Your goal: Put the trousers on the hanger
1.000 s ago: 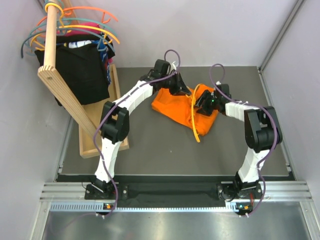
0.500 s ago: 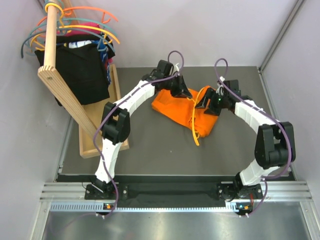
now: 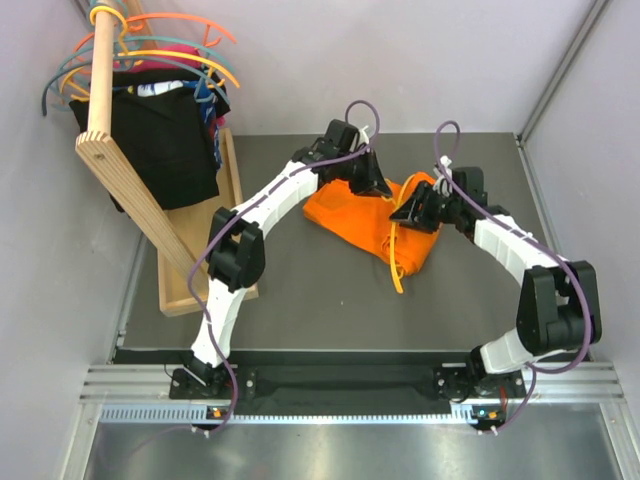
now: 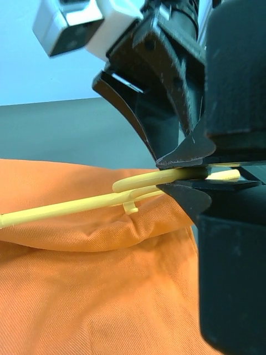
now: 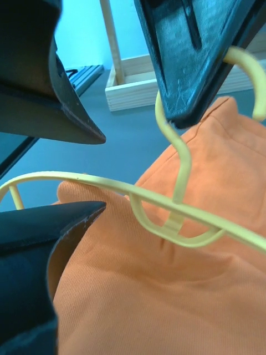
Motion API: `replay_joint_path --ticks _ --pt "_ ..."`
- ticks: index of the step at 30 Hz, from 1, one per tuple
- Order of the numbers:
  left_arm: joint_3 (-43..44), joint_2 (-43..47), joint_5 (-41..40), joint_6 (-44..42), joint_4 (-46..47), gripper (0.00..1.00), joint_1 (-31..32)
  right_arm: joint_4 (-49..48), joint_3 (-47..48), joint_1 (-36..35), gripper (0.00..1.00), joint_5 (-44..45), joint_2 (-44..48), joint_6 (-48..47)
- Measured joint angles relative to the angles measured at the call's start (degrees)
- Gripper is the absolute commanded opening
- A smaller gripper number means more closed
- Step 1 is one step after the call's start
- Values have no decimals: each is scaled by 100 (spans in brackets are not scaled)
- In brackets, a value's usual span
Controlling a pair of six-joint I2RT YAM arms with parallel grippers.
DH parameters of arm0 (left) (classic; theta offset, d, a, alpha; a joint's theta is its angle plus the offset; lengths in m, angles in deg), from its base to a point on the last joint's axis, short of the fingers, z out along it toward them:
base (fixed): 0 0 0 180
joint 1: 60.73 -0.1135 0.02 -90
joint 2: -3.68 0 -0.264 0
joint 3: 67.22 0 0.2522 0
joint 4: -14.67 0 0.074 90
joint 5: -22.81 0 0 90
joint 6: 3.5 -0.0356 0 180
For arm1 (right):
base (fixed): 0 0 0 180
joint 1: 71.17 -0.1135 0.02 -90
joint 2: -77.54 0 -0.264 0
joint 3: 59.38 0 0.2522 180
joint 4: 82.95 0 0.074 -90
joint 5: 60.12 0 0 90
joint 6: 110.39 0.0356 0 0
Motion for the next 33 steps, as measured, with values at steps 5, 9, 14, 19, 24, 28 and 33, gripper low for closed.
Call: replay_joint_path --ticks 5,9,14,19,24,28,33 --pt "2 0 -157 2 -35 0 37 -341 -299 -109 34 96 0 260" --pt "15 0 -240 2 -44 0 42 -496 -317 -264 34 286 -2 361" --pt "31 0 -306 0 -48 0 46 -557 -317 -297 33 422 -22 382" --pt "31 0 -413 -11 -66 0 81 -706 -326 -297 25 481 -188 590" --pt "31 0 -511 -26 -116 0 114 -704 -326 -297 45 527 -275 667" --pt "33 0 -579 -55 -131 0 155 -402 -291 -245 51 597 -133 492" --pt "33 0 -581 -74 -136 0 155 79 9 -48 48 608 -2 219"
